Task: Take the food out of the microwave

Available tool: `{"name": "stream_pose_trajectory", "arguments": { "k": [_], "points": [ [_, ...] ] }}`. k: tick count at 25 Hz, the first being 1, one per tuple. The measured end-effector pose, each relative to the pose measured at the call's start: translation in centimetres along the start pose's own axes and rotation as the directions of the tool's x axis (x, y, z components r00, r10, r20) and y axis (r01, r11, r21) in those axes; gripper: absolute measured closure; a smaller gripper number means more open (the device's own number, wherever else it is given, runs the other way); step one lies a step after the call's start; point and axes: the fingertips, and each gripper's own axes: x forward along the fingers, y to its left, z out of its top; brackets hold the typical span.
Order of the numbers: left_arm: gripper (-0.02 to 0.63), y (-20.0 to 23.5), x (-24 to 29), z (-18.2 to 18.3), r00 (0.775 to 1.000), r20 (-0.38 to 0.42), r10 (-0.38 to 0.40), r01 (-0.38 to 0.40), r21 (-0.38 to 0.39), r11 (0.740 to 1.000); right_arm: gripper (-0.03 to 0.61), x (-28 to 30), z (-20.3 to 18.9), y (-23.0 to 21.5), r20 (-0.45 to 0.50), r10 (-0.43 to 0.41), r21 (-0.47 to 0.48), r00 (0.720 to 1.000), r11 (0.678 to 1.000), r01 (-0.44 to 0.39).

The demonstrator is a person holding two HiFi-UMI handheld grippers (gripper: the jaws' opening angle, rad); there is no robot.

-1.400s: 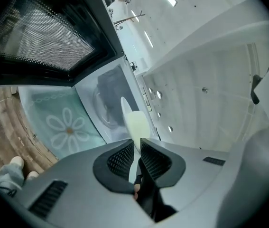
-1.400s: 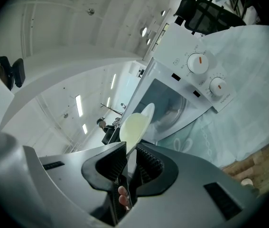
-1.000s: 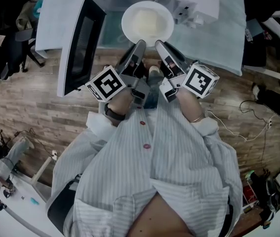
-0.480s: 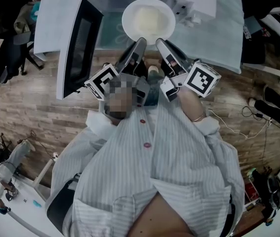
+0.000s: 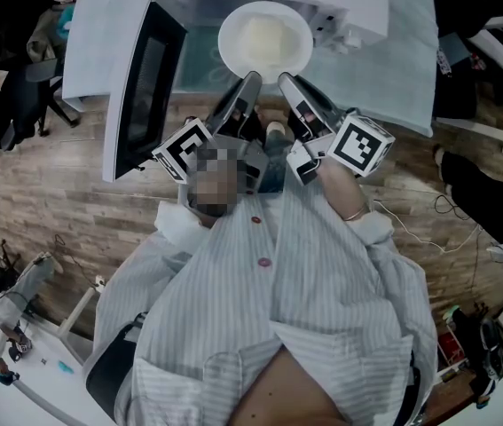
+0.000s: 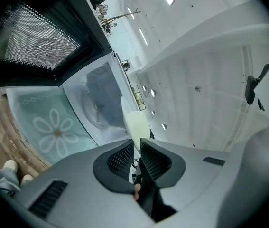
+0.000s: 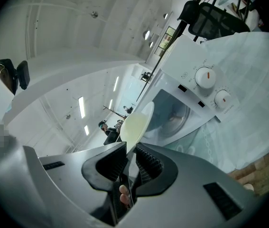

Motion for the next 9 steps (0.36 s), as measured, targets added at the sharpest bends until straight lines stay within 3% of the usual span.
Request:
{"name": "stream_pose_trajectory", "arguments": {
  "k": [9],
  "points": [
    [0.563, 0.27, -0.07, -0.10, 1.000, 0.001, 0.001, -0.001, -0.014, 1.000, 0.494, 0.01, -0.22, -0.22, -0.005, -0.005, 0.004, 1.000, 1.000, 0.005]
  ]
}}
